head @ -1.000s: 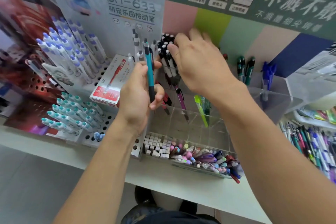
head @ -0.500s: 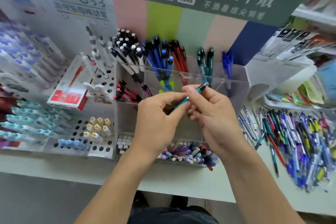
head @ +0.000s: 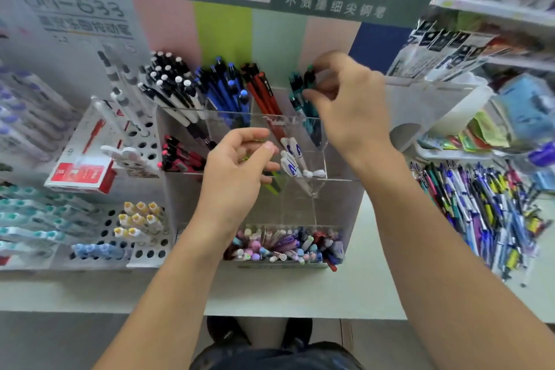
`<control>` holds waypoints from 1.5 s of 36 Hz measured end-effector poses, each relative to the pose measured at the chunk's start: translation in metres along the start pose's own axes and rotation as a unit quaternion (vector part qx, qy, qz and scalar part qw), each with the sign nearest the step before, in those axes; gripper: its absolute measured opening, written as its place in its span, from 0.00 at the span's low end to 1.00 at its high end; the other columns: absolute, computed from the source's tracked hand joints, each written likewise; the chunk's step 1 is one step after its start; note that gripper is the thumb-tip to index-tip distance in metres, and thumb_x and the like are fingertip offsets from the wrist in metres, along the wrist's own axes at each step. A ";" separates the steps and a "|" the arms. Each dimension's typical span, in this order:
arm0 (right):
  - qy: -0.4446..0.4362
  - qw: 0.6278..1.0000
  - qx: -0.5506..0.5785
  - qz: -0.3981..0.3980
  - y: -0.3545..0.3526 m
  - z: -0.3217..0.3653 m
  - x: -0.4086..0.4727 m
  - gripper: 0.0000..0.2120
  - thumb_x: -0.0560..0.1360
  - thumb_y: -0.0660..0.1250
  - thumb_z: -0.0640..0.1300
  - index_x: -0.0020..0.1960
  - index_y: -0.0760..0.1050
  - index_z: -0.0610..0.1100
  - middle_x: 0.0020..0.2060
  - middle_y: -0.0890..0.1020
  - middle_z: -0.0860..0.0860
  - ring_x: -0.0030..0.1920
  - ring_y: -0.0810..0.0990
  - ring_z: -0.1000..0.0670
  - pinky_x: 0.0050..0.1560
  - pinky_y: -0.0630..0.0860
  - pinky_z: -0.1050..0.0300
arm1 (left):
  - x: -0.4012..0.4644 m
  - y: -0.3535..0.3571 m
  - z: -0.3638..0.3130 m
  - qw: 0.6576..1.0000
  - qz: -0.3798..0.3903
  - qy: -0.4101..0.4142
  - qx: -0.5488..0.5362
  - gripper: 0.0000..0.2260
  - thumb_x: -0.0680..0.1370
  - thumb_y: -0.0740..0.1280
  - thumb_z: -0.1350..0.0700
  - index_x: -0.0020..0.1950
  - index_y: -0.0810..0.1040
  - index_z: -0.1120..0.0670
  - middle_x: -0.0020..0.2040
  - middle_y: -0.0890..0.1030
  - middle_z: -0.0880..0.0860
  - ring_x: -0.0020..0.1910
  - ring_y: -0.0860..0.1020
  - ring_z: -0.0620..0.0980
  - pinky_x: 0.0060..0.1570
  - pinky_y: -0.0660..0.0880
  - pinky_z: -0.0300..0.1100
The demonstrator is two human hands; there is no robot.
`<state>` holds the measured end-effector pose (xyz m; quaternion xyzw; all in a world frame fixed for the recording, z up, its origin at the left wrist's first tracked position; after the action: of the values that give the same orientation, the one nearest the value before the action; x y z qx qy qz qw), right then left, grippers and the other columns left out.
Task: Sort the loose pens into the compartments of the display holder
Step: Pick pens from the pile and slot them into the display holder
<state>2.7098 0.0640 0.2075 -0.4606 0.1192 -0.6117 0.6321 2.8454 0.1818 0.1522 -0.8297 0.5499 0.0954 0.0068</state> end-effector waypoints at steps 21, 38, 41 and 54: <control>0.130 0.986 0.101 -0.022 -0.080 -0.112 -0.101 0.09 0.76 0.70 0.48 0.41 0.85 0.45 0.32 0.84 0.55 0.32 0.82 0.54 0.39 0.81 0.51 | -0.046 0.130 0.030 0.990 0.101 0.075 0.068 0.06 0.80 0.68 0.63 0.48 0.79 0.53 0.40 0.83 0.55 0.34 0.80 0.45 0.32 0.73 0.32; 0.474 0.863 0.136 0.110 -0.149 -0.411 -0.241 0.10 0.79 0.68 0.42 0.40 0.81 0.41 0.32 0.84 0.48 0.26 0.81 0.56 0.32 0.75 0.58 | -0.098 0.354 0.242 0.872 0.047 -0.242 0.423 0.49 0.71 0.74 0.35 0.80 0.56 0.60 0.78 0.61 0.59 0.75 0.64 0.60 0.71 0.66 0.51; 0.478 0.859 0.142 0.118 -0.146 -0.427 -0.236 0.10 0.79 0.68 0.41 0.39 0.81 0.41 0.33 0.84 0.48 0.28 0.83 0.55 0.31 0.73 0.59 | -0.078 0.364 0.250 0.858 0.010 -0.250 0.448 0.53 0.67 0.75 0.31 0.78 0.58 0.61 0.76 0.62 0.59 0.74 0.64 0.61 0.69 0.68 0.53; 0.440 0.886 0.057 0.139 -0.137 -0.473 -0.219 0.11 0.78 0.68 0.45 0.38 0.81 0.42 0.33 0.83 0.48 0.35 0.84 0.44 0.38 0.82 0.51 | -0.009 0.460 0.281 0.835 -0.077 -0.268 0.475 0.57 0.59 0.82 0.36 0.75 0.56 0.62 0.71 0.65 0.59 0.69 0.67 0.59 0.66 0.69 0.49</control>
<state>2.2324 0.0749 -0.0420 -0.0865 0.4126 -0.6631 0.6186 2.3797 0.0409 -0.0790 -0.7062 0.4392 0.0402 0.5539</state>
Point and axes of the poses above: each hand's wrist, its own x-axis towards the middle knuckle, its own y-axis out of the palm, z = x × y, the point moved 2 cm from there along x, towards the middle knuckle
